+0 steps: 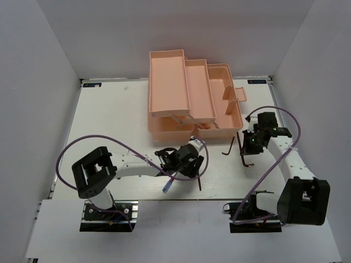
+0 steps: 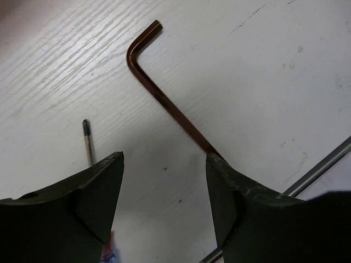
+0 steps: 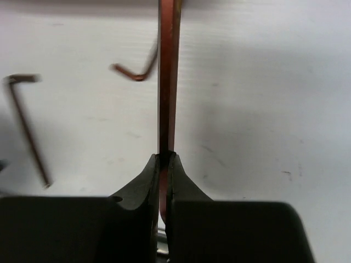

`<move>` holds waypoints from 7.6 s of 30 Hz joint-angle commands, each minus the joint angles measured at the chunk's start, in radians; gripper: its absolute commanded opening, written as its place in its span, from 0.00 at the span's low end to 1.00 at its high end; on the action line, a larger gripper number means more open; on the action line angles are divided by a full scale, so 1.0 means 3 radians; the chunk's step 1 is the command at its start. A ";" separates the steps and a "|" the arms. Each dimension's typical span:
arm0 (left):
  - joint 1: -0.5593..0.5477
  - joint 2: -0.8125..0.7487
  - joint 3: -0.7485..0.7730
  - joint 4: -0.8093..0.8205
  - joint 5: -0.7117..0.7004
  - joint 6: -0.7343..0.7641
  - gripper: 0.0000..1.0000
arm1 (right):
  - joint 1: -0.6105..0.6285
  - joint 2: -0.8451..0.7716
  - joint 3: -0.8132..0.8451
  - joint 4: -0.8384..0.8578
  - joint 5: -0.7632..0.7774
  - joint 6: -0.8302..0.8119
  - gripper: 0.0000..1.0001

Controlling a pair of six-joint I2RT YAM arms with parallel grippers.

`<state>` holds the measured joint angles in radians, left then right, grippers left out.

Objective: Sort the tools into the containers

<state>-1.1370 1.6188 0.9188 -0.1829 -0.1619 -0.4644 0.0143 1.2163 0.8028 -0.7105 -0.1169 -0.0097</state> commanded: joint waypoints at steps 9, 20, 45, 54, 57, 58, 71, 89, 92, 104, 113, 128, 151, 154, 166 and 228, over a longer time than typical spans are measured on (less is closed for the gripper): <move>-0.0198 0.0596 0.0746 -0.0279 -0.0349 -0.0282 0.74 | -0.0007 0.0010 0.1122 -0.0900 -0.1420 -0.0781 0.00; -0.0198 0.0857 0.0782 -0.0423 -0.0447 -0.0528 0.72 | 0.0029 0.1308 0.2563 -0.0689 -0.1262 -0.0275 0.00; -0.0352 0.1093 0.1242 -0.0919 -0.0621 -0.0339 0.00 | -0.0114 -0.0128 0.0730 -0.0018 -0.0695 -0.0366 0.00; -0.0316 0.0464 0.1841 -0.0924 -0.0590 0.0024 0.00 | -0.0170 0.0353 0.0234 0.0225 -0.0934 -0.0239 0.35; -0.0286 0.0362 0.1978 -0.0894 -0.0636 0.0111 0.00 | -0.0150 0.0490 0.0126 0.0470 -0.0889 -0.0086 0.42; -0.0285 0.0362 0.2025 -0.0894 -0.0697 0.0147 0.00 | -0.0150 0.0511 0.0106 0.0603 -0.0843 0.0006 0.42; 0.0108 0.1342 0.3670 -0.1037 -0.1224 0.0407 0.00 | -0.0114 0.0492 -0.0278 0.1320 -0.0587 0.0493 0.44; 0.0748 0.2090 0.4280 -0.0188 -0.0775 0.0045 0.00 | -0.0053 0.0634 -0.0268 0.1448 -0.0515 0.0574 0.42; 0.0778 0.2090 0.4280 -0.0060 -0.0703 -0.0078 0.00 | -0.0053 0.0680 -0.0258 0.1473 -0.0541 0.0600 0.42; 0.0886 0.2412 0.4398 0.0129 -0.0565 -0.0282 0.35 | 0.0167 0.0757 -0.0268 0.1662 -0.0378 0.0671 0.42; 0.0947 0.2285 0.4439 0.0027 -0.0233 -0.0196 0.62 | 0.0290 0.1064 -0.0022 0.1489 0.0195 0.0820 0.37; 0.0692 -0.0777 0.0523 0.0110 -0.0314 0.0178 0.58 | 0.0377 0.1120 -0.0221 0.1249 0.0380 0.0886 0.10; 0.0108 -0.0697 -0.0455 -0.0448 0.0040 0.0295 0.63 | 0.0346 -0.0214 0.0673 -0.0434 -0.0986 -0.0525 0.00; 0.0037 -0.0539 -0.0363 -0.0617 -0.0170 0.0265 0.64 | 0.0346 -0.0194 0.0882 -0.0306 -0.0782 -0.0561 0.00; 0.0006 -0.0206 -0.0301 -0.0760 -0.0396 0.0081 0.61 | 0.0372 0.1277 0.2278 0.0404 -0.0296 -0.0234 0.00; 0.0609 0.1588 0.3784 -0.0029 -0.1895 0.1160 0.00 | -0.0129 -0.1089 -0.0365 0.0528 -0.1848 -0.0755 0.37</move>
<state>-0.9791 2.1197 1.9770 -0.2264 -0.6842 -0.1459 -0.0196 0.8936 0.7036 -0.5507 -0.5674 -0.2039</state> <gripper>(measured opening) 0.206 0.362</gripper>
